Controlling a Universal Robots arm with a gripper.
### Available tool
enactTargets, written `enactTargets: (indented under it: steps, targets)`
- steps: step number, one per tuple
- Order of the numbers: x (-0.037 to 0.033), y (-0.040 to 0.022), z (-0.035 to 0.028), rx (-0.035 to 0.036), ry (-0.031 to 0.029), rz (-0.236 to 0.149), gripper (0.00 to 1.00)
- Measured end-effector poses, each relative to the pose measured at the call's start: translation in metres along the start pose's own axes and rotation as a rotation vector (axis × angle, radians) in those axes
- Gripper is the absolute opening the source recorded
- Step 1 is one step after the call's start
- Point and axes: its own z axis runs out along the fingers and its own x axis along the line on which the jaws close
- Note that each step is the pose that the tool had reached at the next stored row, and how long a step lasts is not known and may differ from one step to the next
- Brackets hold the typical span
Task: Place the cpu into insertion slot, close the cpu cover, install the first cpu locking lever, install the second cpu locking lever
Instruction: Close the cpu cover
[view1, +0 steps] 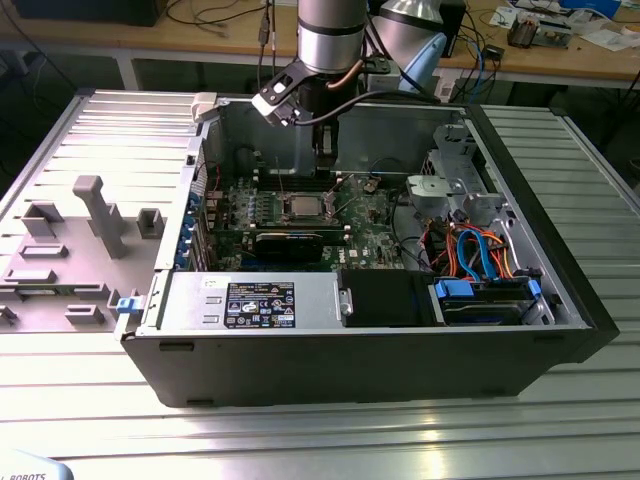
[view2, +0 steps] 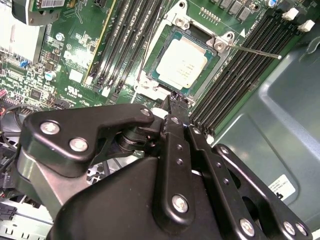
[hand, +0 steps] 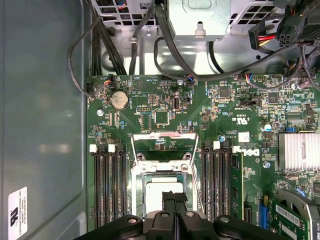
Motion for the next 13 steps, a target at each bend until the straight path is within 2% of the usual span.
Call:
enactTargets:
  steps: [13]
  targets:
    - [0.0001,0.0040,0.0001,0.0000,0.0000,0.000,0.11]
